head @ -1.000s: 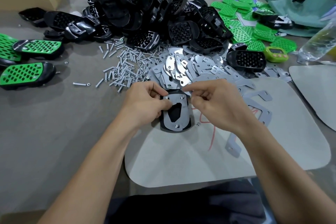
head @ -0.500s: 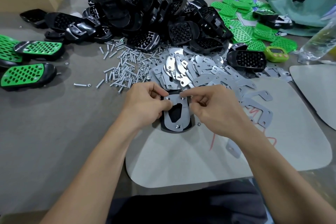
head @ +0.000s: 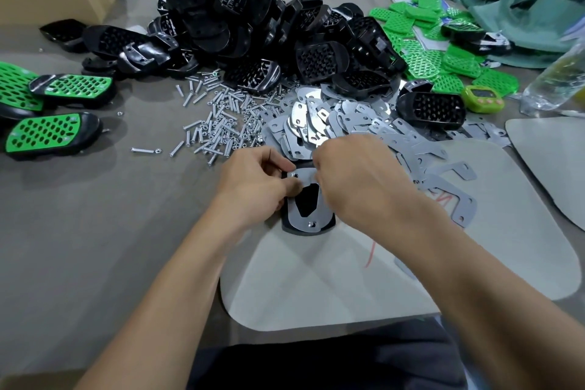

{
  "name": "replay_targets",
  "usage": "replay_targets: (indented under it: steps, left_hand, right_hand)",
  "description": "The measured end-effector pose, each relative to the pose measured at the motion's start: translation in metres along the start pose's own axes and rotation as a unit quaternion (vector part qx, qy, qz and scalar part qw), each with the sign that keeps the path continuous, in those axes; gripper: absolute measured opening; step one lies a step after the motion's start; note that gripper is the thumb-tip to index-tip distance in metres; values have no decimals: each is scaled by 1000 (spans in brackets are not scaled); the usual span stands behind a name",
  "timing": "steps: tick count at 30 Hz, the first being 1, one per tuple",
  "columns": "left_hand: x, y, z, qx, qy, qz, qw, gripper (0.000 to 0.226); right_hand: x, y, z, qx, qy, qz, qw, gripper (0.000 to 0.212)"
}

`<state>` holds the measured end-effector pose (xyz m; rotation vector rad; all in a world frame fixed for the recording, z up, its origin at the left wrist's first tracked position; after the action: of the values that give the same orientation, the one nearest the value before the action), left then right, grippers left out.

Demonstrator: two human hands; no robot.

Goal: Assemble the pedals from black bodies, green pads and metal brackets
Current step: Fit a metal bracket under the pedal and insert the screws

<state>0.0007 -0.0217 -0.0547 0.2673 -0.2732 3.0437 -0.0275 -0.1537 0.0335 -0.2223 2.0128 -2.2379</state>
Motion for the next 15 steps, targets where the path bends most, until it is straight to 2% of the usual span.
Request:
replay_targets:
  steps: [3,5,10,13,15]
  left_hand:
    - [-2,0,-2,4,-2,0,1000,26]
    - [-2,0,-2,0,0,0,1000,27]
    - [0,0,0,-2,0,-5,1000,25]
    - [3,0,2,0,0,-8,1000,24]
    - [2,0,2,1,-1,-8,1000,24]
  right_hand:
    - [3,-4,-25,77,-79,-17,994,32]
    - [2,-2,-29,103,-99,-28,989,33]
    - [-5,4,-10,99,-59,-33,993,29]
    - [-7,4,9,35,-6,-20,999,22]
    - [-8,8,9,15,-5,-27,1000,17]
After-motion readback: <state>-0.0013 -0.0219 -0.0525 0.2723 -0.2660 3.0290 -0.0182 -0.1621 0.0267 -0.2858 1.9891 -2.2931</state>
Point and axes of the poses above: each hand's wrist, its own x-axis away from the middle knuckle, its own y-axis out of the palm, z = x × y, the point moved 8 cm from there along -x, towards the middle knuckle, and after that the axes turned 7 degrees about x, right-handed, at the moved point
